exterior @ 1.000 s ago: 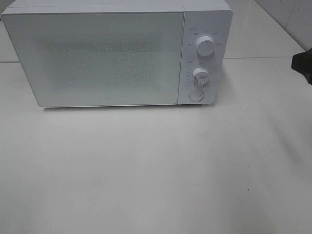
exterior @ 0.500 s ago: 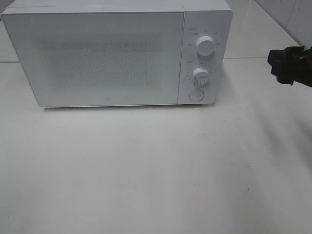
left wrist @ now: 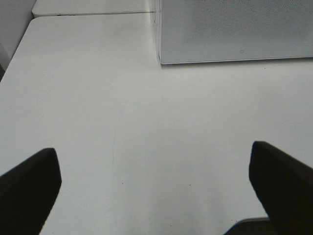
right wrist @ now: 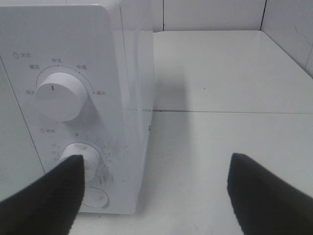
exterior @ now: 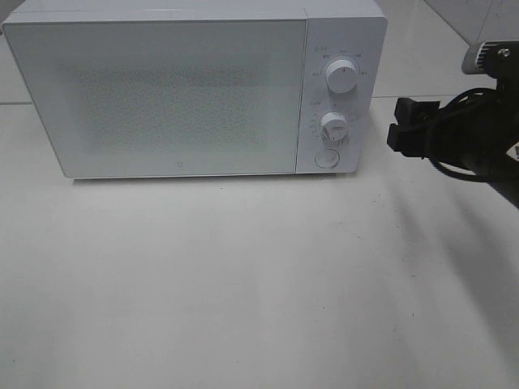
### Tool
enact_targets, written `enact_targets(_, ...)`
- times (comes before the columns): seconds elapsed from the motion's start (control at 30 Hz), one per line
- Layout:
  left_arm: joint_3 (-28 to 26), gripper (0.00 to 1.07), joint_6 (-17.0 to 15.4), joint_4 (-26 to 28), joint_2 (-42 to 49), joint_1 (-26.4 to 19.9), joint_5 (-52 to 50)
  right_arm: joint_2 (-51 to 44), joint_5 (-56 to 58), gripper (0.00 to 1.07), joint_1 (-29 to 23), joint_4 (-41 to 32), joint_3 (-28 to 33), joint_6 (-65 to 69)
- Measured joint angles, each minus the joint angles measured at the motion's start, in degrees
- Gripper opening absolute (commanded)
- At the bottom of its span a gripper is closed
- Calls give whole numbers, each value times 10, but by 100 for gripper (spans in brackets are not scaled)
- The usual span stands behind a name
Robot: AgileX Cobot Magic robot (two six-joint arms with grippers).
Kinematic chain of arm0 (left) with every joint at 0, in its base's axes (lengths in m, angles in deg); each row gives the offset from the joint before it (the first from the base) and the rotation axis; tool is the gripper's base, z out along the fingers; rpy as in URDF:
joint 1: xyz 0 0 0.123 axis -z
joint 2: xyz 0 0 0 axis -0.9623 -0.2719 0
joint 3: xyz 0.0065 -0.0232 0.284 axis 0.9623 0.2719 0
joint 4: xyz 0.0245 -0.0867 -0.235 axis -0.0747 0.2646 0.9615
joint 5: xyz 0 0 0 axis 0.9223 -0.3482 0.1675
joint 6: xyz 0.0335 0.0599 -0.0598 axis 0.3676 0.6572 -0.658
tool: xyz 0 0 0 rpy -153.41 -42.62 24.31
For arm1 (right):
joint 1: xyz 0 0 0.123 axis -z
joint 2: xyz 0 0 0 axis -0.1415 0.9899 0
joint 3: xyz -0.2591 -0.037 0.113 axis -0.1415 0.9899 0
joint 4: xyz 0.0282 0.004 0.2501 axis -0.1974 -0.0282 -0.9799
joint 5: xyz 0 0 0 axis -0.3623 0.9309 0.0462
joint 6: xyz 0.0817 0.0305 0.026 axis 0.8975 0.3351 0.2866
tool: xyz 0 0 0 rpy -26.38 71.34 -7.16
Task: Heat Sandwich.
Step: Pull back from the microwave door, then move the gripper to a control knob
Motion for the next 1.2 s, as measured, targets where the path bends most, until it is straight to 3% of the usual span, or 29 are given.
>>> enact_targets(0.5, 0, 98, 0, 0, 0, 0, 0, 123, -132, 77, -124, -97, -26, 1)
enact_targets(1.2, 0, 98, 0, 0, 0, 0, 0, 235, -135, 77, -150, -119, -138, 1)
